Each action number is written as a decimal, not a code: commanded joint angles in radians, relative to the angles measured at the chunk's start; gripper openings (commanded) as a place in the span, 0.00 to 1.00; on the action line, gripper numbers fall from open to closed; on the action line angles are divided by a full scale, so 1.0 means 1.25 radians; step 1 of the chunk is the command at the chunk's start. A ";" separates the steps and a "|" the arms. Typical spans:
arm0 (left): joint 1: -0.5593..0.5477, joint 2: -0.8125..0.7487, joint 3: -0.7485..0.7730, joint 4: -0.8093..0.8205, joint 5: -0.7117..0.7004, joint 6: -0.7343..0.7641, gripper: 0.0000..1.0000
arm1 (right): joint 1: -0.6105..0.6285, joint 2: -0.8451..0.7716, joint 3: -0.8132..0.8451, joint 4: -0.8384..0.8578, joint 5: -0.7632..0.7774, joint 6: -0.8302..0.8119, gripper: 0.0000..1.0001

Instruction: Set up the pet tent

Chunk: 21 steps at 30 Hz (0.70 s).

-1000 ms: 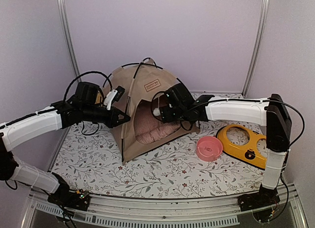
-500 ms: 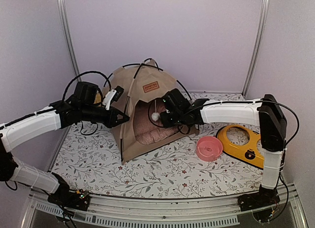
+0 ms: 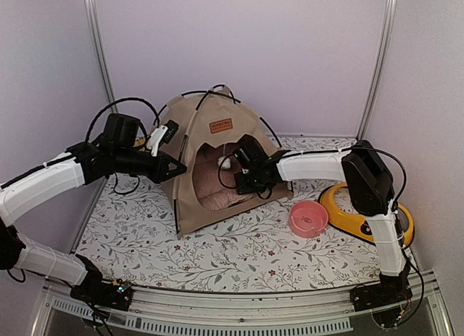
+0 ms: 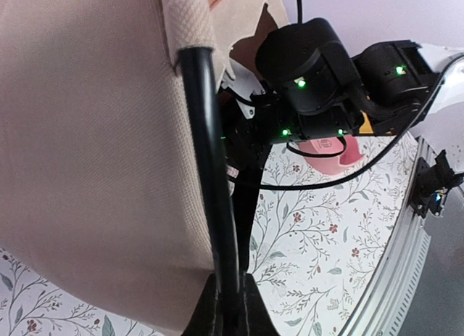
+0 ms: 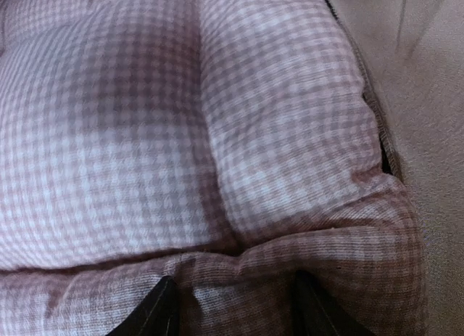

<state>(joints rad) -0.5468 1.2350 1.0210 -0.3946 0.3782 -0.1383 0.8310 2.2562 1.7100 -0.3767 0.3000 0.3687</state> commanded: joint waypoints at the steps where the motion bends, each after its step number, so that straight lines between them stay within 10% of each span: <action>1: 0.023 -0.004 0.037 -0.010 -0.056 0.004 0.00 | 0.021 -0.050 -0.030 -0.005 0.000 -0.010 0.59; 21: 0.028 0.165 0.169 0.063 0.050 0.018 0.00 | 0.107 -0.307 -0.179 0.110 -0.043 -0.001 0.71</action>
<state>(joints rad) -0.5255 1.4155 1.1751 -0.3714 0.4114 -0.1307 0.9657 1.9640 1.5452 -0.3134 0.2779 0.3634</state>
